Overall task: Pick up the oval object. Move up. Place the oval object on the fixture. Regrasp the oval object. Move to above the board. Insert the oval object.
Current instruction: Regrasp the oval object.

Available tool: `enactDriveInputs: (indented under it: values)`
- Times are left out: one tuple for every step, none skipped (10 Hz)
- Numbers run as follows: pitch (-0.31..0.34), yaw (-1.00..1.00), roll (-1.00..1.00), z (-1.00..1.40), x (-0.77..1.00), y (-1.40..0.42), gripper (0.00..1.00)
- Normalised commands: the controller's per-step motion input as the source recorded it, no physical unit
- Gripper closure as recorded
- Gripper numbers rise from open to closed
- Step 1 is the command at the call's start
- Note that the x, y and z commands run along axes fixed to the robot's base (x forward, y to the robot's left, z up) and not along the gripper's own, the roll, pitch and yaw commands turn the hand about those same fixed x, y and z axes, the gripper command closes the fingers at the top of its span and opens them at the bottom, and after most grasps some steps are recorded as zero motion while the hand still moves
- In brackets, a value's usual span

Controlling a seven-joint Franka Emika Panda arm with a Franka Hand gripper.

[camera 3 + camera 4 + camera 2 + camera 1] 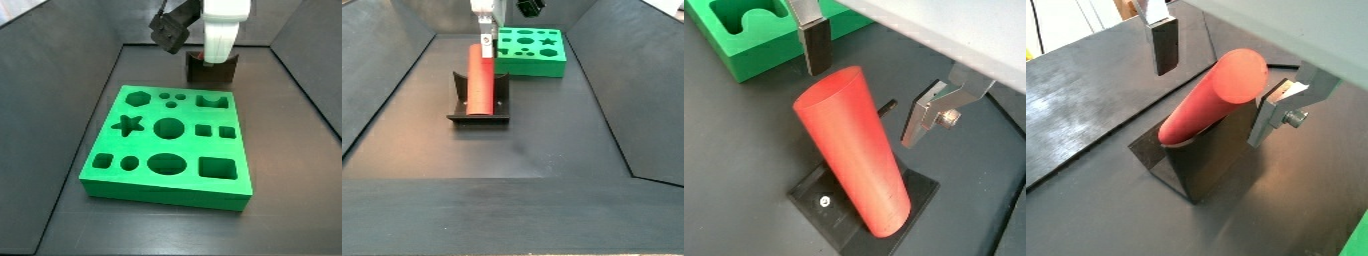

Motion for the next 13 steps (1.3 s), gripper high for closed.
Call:
enactDriveInputs:
  values:
    - [0.250,0.05,-0.05,0.01,0.44,-0.01,0.00]
    - [0.255,0.05,-0.05,0.00,0.38,-0.01,0.00]
    - [0.250,0.06,-0.05,0.00,0.33,-0.01,0.00]
    - [0.242,0.06,-0.05,0.00,0.30,-0.01,0.00]
    - [0.234,0.06,-0.04,0.00,0.24,-0.01,0.00]
    - [0.234,0.06,-0.04,0.00,0.21,-0.01,0.00]
    - [0.236,0.06,-0.04,0.00,0.14,-0.01,0.00]
    - [0.236,0.05,-0.05,0.00,0.10,-0.01,0.00]
    - [0.227,0.05,-0.05,0.01,0.08,-0.01,0.00]
    - [0.224,0.05,-0.05,0.01,0.08,-0.01,0.00]
    - [0.223,0.05,-0.05,0.01,0.08,-0.01,0.00]
    - [0.223,0.05,-0.05,0.01,0.08,-0.01,0.00]
    - [0.223,0.05,-0.05,0.01,0.08,-0.01,0.00]
